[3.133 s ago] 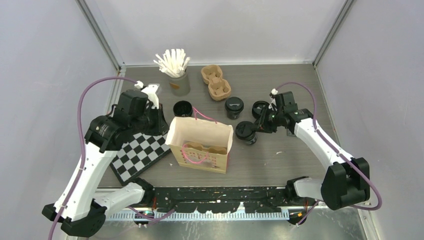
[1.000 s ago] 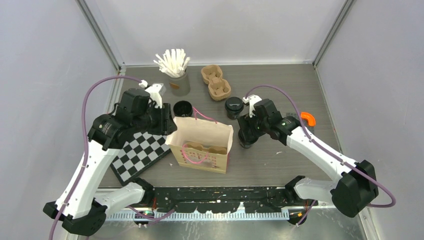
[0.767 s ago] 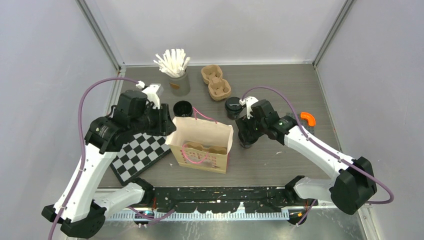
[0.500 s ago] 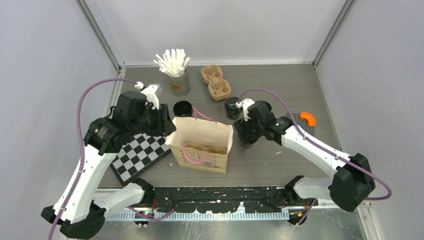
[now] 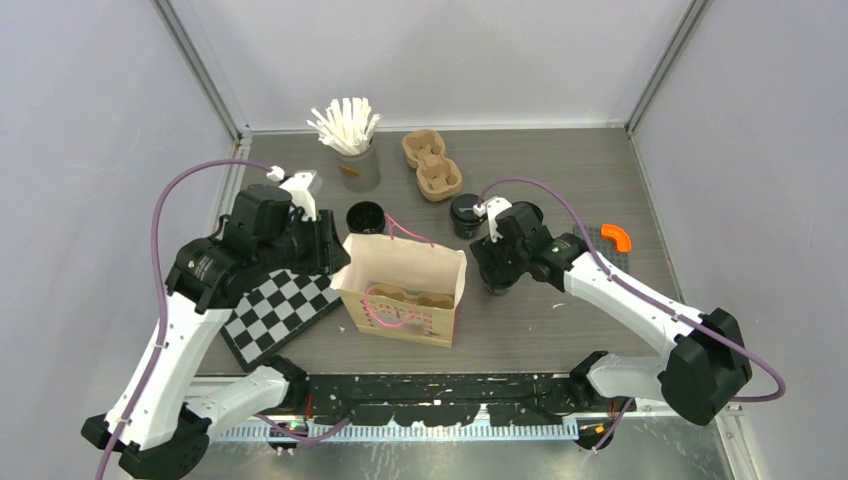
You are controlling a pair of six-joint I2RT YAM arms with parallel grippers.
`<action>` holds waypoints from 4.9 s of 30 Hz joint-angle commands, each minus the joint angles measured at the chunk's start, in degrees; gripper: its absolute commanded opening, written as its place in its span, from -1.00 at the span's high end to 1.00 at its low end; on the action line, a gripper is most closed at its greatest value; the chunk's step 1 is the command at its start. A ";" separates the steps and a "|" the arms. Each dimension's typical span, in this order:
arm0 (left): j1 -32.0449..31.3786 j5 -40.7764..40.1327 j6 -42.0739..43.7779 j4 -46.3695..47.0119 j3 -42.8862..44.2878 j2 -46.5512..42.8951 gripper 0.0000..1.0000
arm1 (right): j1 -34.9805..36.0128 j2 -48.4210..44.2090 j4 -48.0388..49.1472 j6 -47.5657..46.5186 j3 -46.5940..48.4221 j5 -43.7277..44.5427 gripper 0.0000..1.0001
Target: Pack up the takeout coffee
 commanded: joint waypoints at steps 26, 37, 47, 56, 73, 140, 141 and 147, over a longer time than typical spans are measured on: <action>1.82 -2.56 -4.85 -6.73 7.62 7.66 0.07 | 3.17 -6.79 -25.46 21.24 51.53 -21.71 -0.39; 6.91 11.04 -4.49 -2.99 6.53 9.68 0.15 | 7.63 -6.28 -12.96 23.76 42.57 -28.80 -0.39; 6.91 13.49 -11.61 5.18 -1.50 6.27 0.56 | 8.86 -7.58 -10.04 18.82 38.83 -33.59 -0.40; 6.82 20.03 -19.68 14.24 -7.09 4.15 0.74 | 14.31 -4.27 -13.36 17.60 43.06 -29.72 -0.41; 6.91 -0.76 -8.00 -5.89 9.14 7.68 0.32 | 24.93 6.02 -12.21 1.87 46.89 -8.40 -0.42; 6.11 20.67 3.43 14.35 -17.50 -10.87 -0.15 | 44.92 -2.73 -11.39 -25.26 20.25 14.50 -0.39; 6.09 20.80 3.65 14.66 -17.61 -10.70 -0.16 | 44.98 -2.61 -11.47 -25.01 20.32 14.63 -0.40; 6.12 22.21 4.75 14.95 -19.19 -10.48 -0.13 | 45.60 -2.10 -11.84 -23.68 20.13 15.64 -0.39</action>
